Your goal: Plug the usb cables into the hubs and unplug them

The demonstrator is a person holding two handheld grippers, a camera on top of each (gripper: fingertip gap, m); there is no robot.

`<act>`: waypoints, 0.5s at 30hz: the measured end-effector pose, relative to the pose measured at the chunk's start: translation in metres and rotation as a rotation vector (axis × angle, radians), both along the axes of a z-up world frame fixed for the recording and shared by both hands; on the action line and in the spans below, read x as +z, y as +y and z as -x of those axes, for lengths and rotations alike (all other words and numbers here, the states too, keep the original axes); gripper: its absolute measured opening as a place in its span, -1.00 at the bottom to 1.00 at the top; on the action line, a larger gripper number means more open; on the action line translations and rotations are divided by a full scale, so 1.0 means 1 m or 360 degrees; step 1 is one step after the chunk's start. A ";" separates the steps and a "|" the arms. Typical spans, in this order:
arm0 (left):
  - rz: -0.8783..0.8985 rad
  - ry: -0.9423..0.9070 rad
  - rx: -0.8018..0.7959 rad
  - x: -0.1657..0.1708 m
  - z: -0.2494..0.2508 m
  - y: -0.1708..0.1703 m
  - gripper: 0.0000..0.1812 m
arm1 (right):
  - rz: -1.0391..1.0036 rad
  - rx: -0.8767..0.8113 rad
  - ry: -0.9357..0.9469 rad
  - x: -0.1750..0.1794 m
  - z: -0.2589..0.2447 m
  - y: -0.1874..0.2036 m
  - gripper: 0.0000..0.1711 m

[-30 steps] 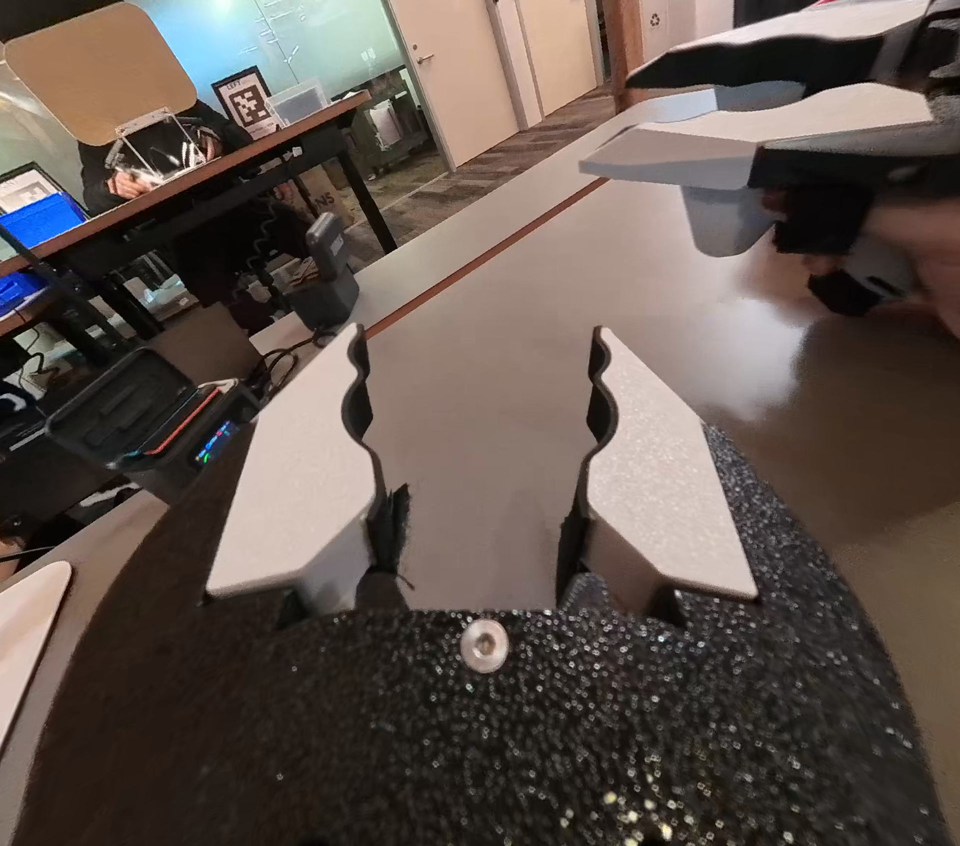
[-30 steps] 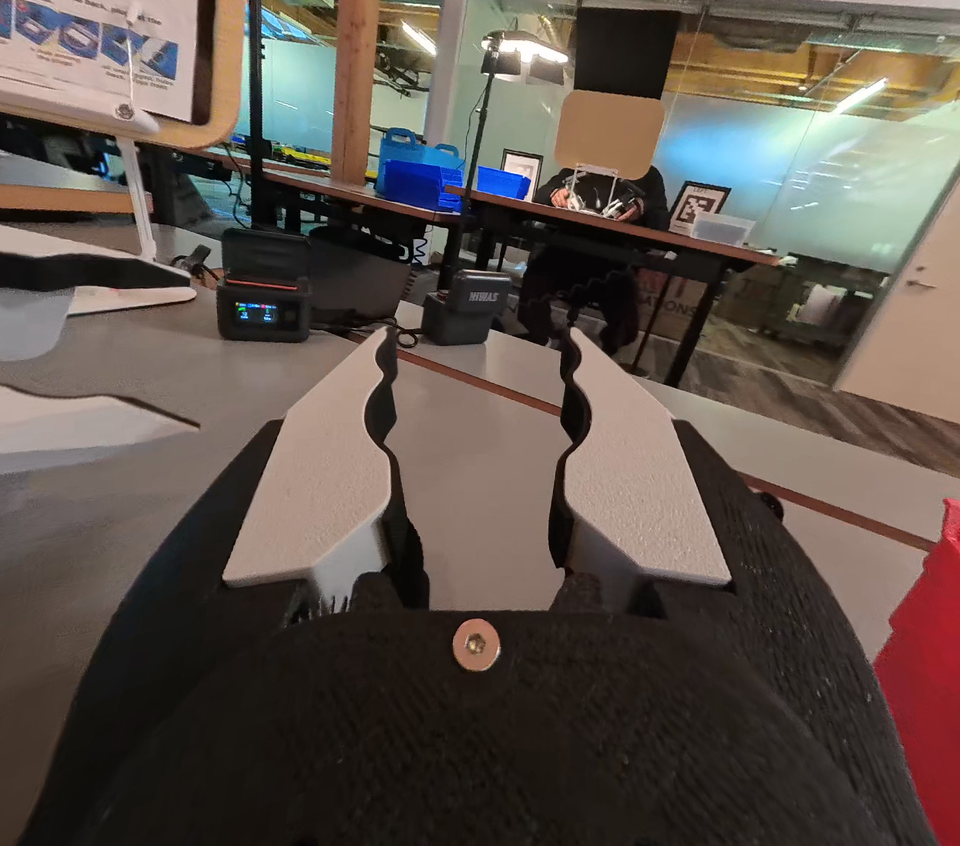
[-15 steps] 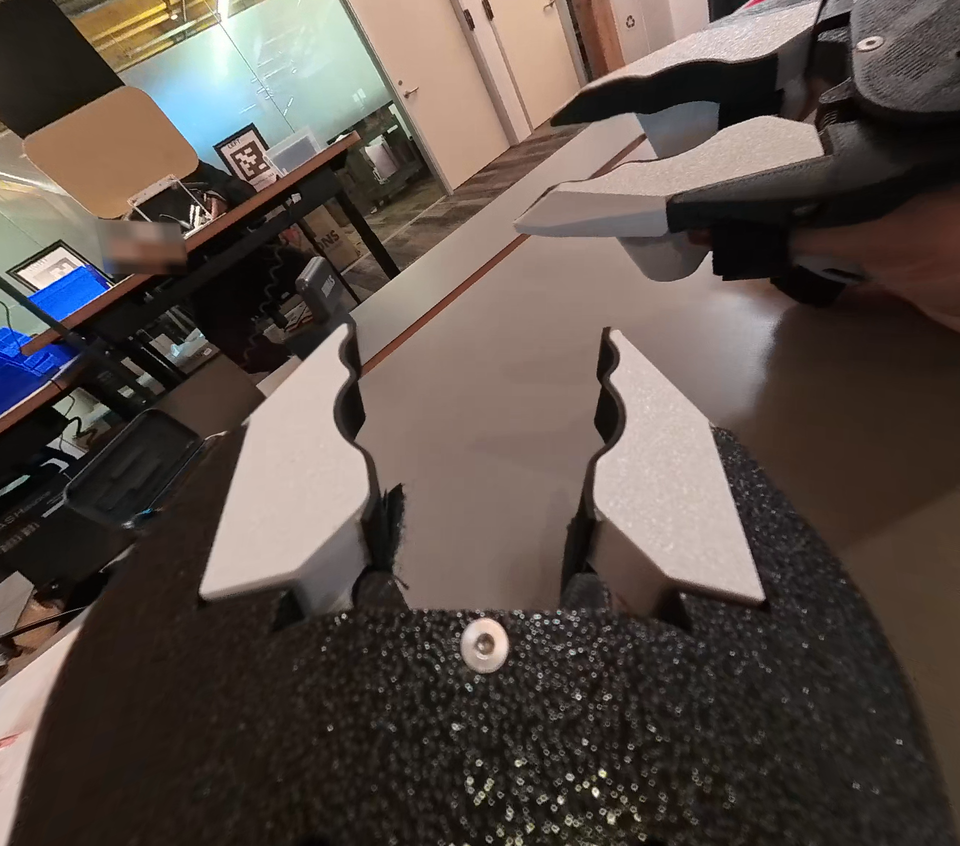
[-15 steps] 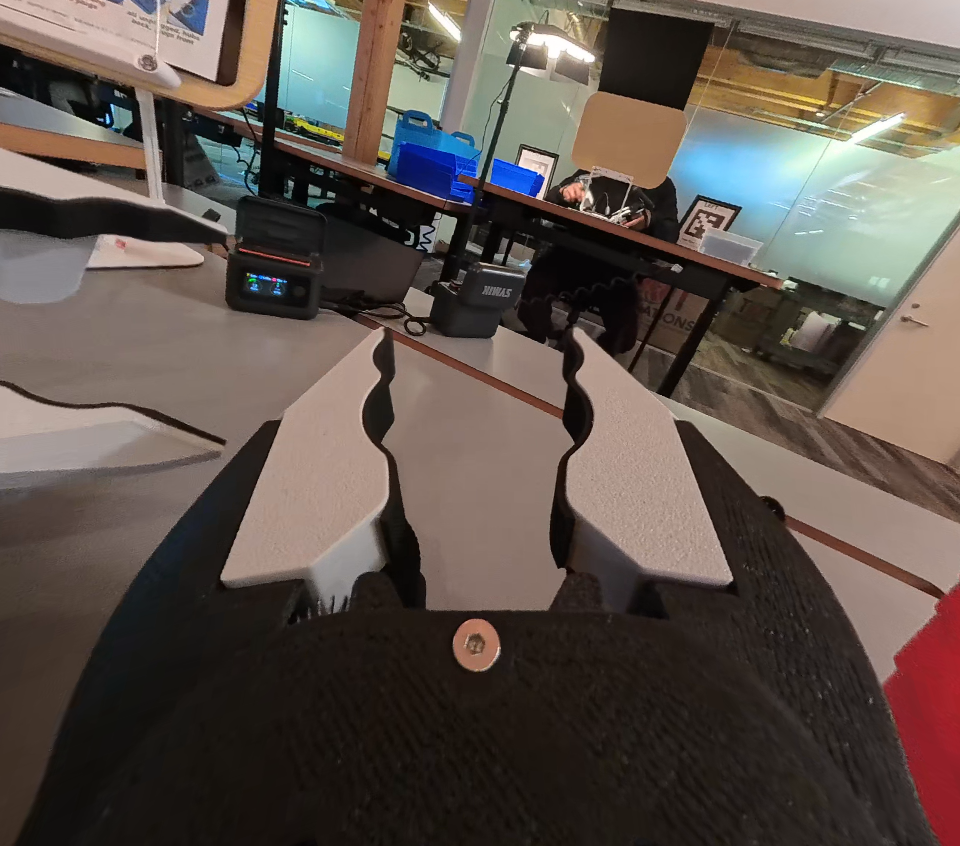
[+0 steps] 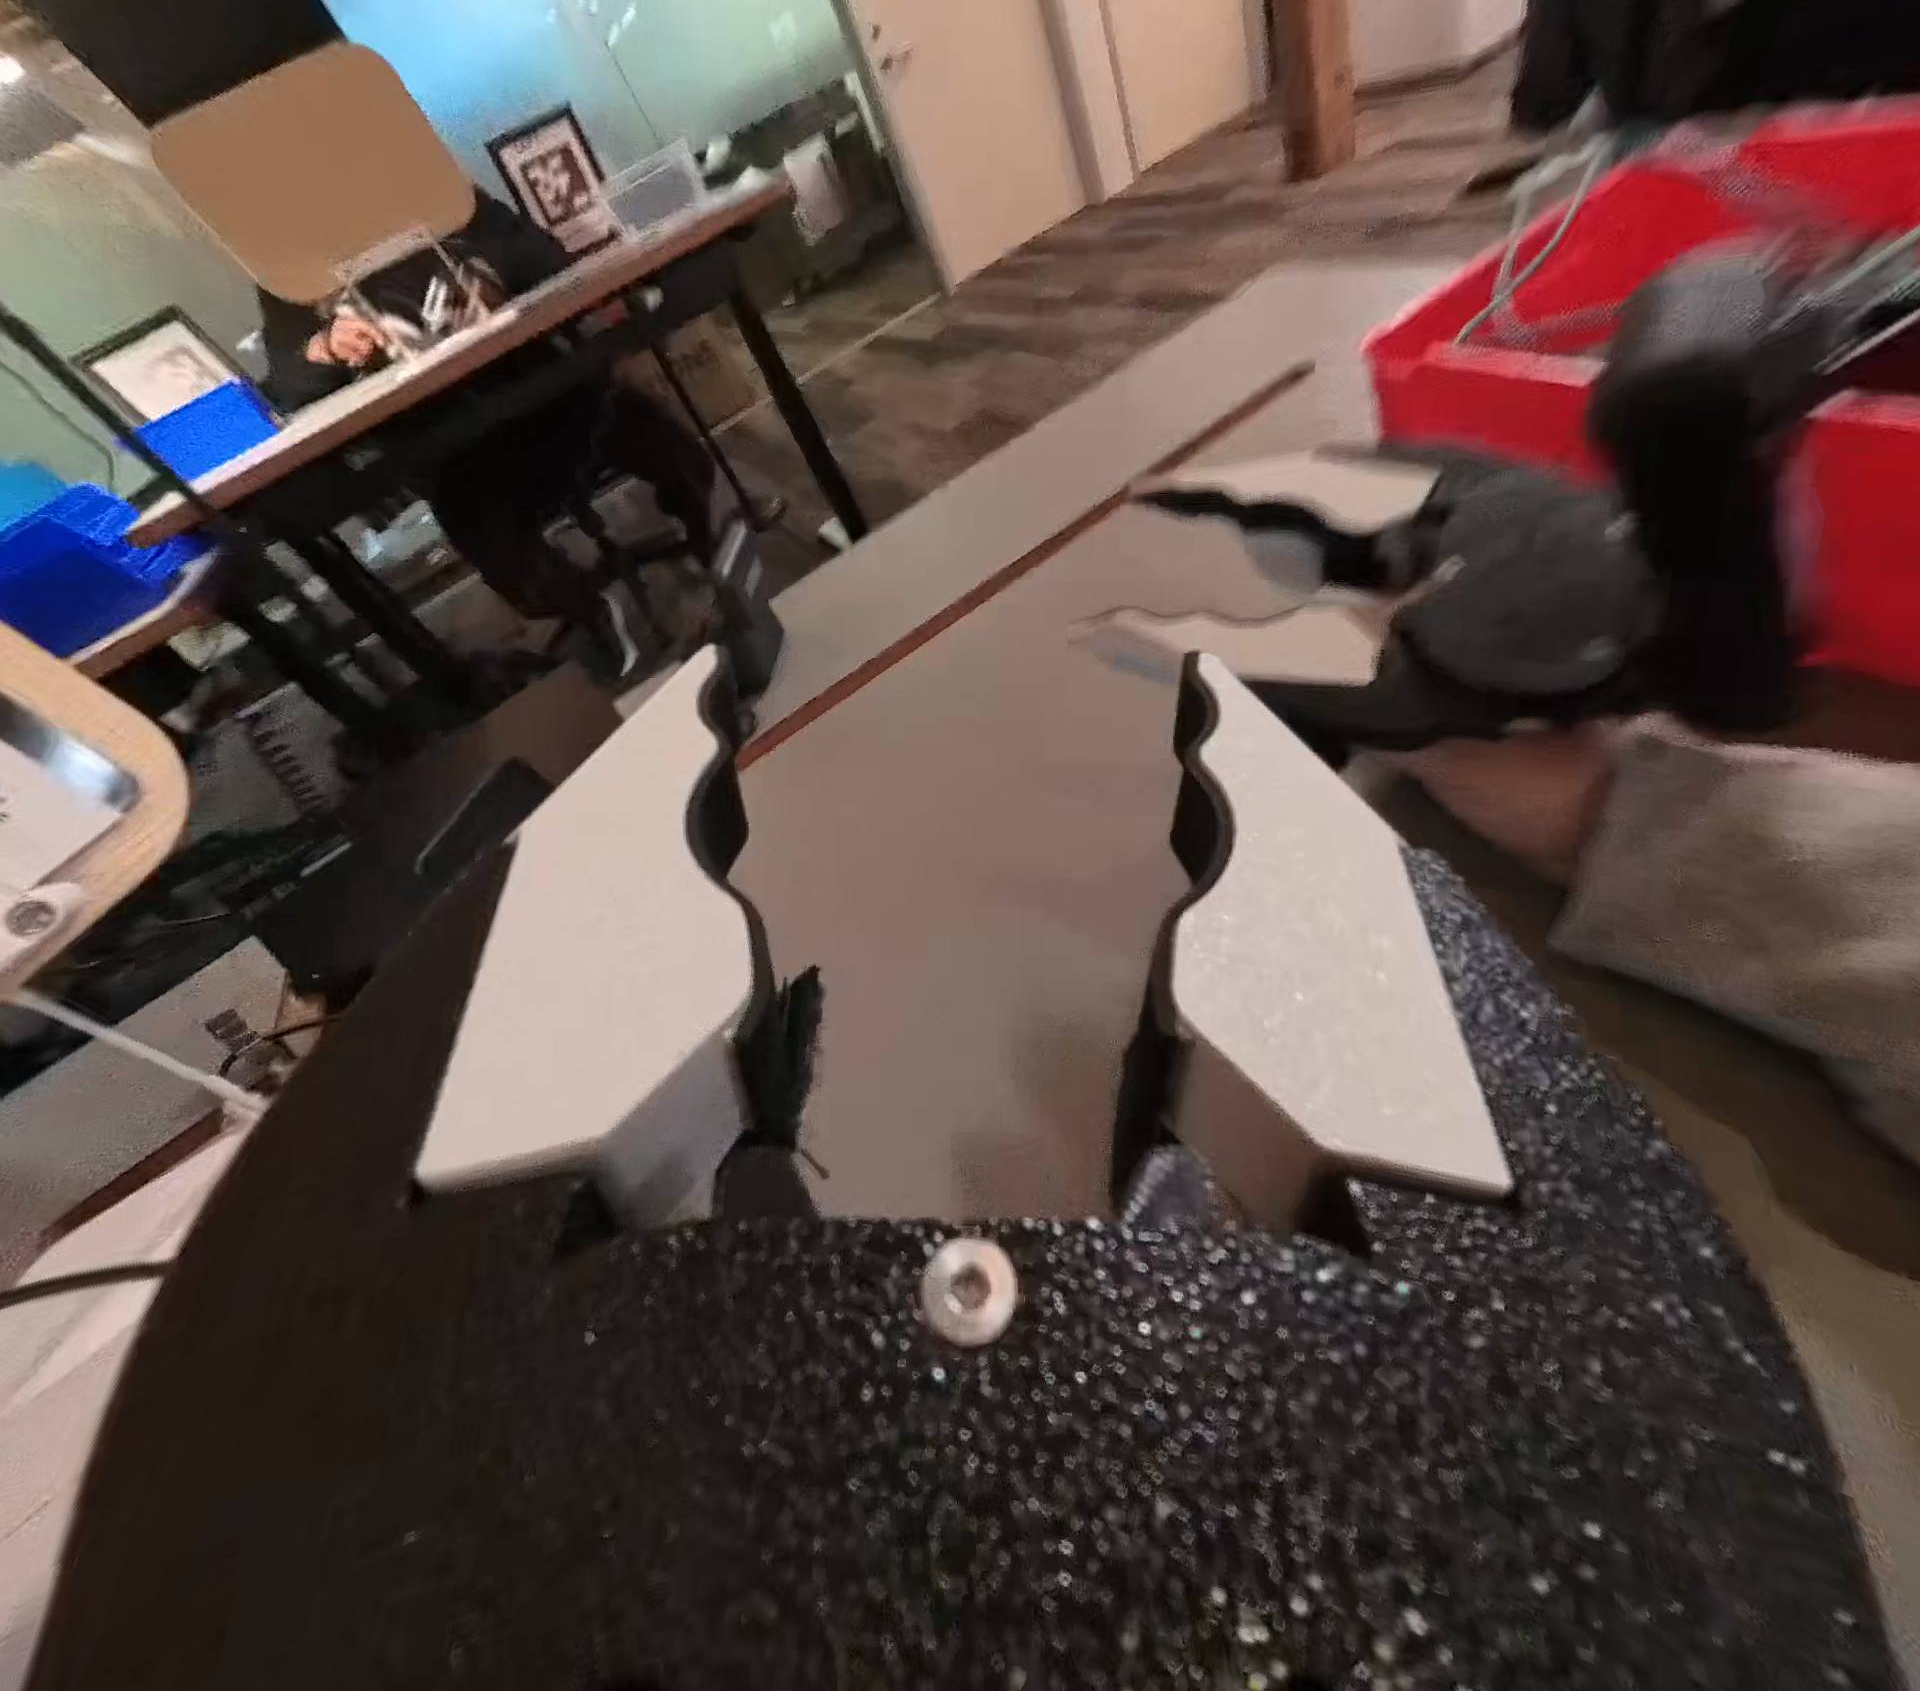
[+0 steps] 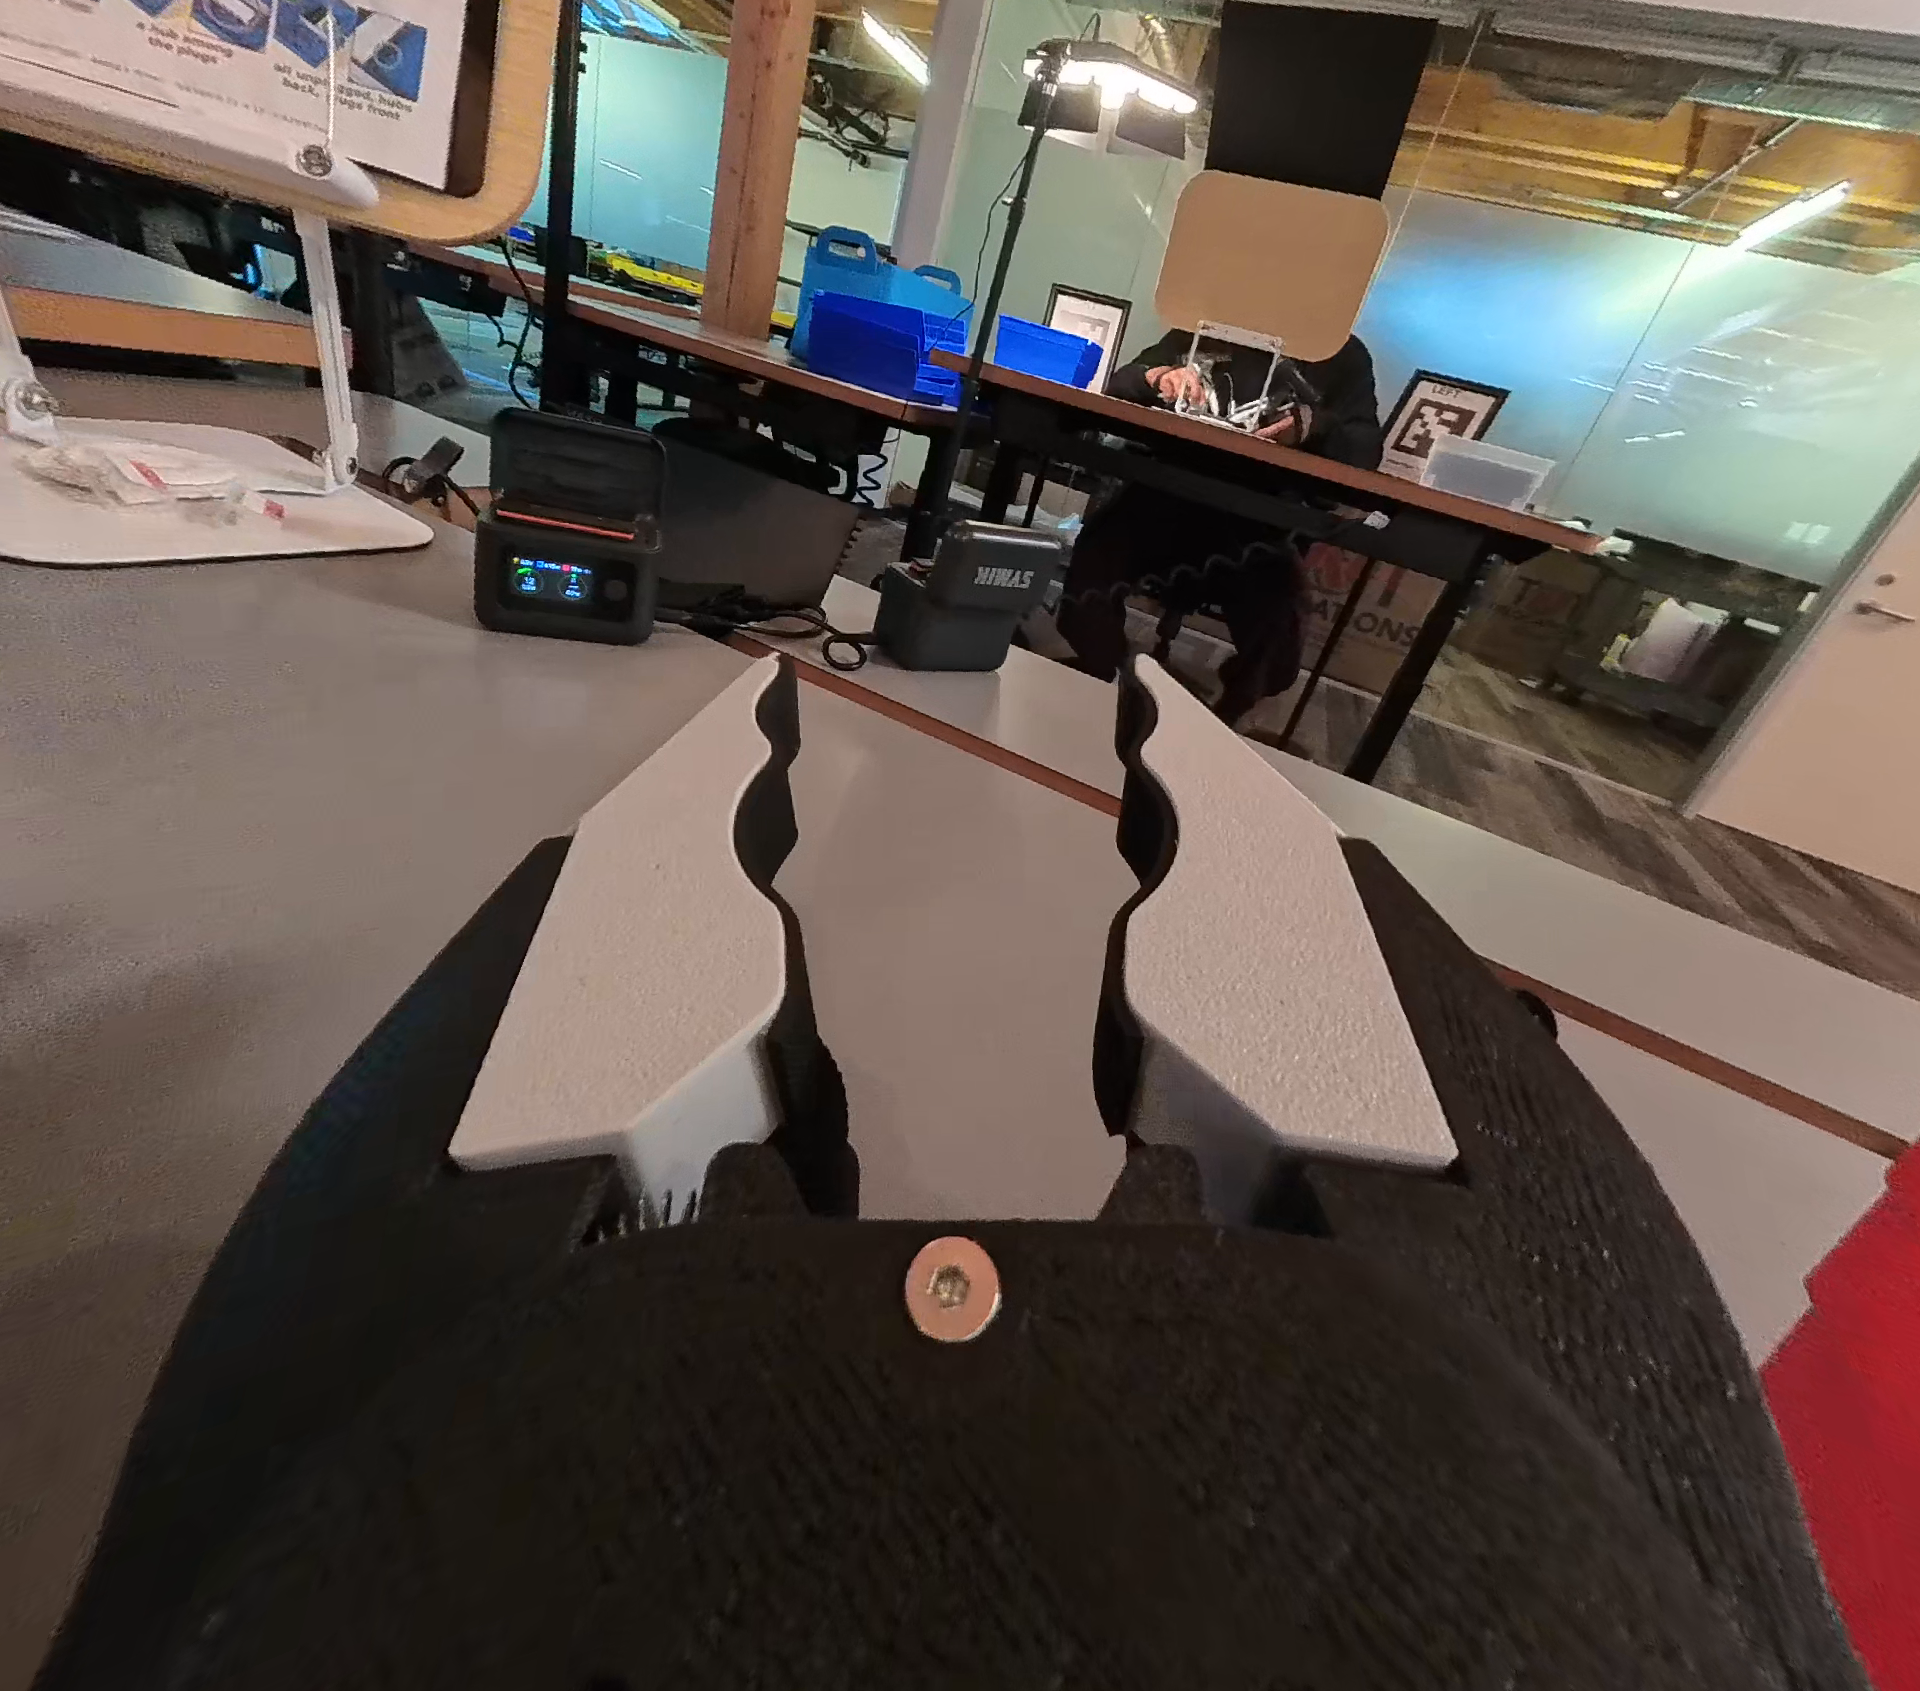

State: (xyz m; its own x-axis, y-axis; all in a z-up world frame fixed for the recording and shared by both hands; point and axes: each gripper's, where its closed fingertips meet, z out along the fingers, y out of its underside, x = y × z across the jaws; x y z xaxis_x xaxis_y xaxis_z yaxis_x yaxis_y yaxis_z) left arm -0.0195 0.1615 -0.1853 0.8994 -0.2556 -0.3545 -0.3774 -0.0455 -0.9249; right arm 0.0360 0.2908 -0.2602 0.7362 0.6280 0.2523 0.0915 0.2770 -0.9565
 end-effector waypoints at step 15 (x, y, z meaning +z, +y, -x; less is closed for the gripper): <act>0.1156 0.0768 0.0374 -0.065 0.308 -0.078 -0.40 | -0.0010 0.0020 0.0000 0.001 0.004 -0.003 -0.32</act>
State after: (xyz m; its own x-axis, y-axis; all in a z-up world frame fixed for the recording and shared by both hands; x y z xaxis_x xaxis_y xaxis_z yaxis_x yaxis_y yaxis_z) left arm -0.3278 0.0836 -0.2507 0.7522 -0.3923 -0.5295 -0.6243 -0.6815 -0.3819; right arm 0.0323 0.2875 -0.2588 0.7283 0.6356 0.2560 0.0878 0.2840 -0.9548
